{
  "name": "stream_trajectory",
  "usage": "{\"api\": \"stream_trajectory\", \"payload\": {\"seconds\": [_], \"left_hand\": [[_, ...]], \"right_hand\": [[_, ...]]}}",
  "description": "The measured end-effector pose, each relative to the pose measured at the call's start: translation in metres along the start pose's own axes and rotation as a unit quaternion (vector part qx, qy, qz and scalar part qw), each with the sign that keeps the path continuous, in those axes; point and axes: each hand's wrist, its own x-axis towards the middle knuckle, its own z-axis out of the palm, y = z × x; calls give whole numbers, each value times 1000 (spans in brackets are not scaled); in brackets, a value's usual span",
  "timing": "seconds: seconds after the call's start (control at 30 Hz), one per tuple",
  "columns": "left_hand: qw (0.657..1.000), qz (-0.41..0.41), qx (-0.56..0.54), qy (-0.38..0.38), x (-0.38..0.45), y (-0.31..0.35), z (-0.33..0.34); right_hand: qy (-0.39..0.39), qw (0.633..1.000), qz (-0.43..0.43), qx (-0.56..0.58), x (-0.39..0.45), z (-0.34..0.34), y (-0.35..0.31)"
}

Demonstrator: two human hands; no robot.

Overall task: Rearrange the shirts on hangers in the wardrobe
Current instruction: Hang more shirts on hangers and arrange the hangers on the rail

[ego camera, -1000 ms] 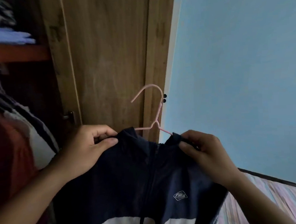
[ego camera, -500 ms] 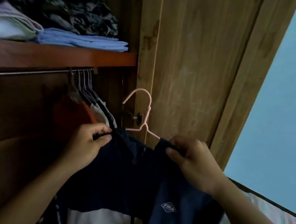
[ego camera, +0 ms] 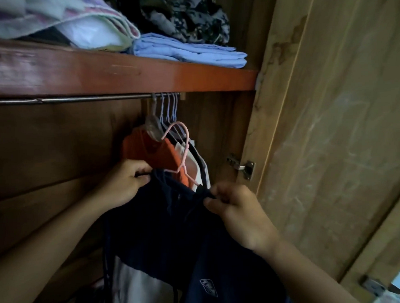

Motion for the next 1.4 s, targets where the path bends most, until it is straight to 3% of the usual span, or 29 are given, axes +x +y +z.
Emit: {"api": "stream_trajectory", "payload": {"seconds": [0.13, 0.4, 0.47, 0.67, 0.77, 0.93, 1.07, 1.4], "left_hand": [[1000, -2, 10, 10, 13, -13, -6], [974, -39, 185, 129, 31, -29, -27], [950, 5, 266, 165, 35, -32, -35], [825, 65, 511, 232, 50, -47, -60], [797, 60, 557, 227, 61, -49, -70], [776, -6, 594, 212, 80, -55, -79], [780, -54, 596, 186, 85, -60, -83], [769, -18, 609, 193, 84, -63, -90]], "right_hand": [[-17, 995, 40, 89, 31, 34, -1], [-36, 990, 47, 127, 94, 67, 3], [-30, 990, 43, 129, 110, 74, 3], [17, 994, 30, 101, 156, 90, 1], [32, 988, 40, 146, 179, 89, -5], [68, 985, 29, 158, 214, 86, -13], [62, 989, 26, 131, 234, 85, -20], [30, 997, 28, 67, 271, 110, -10]]}}
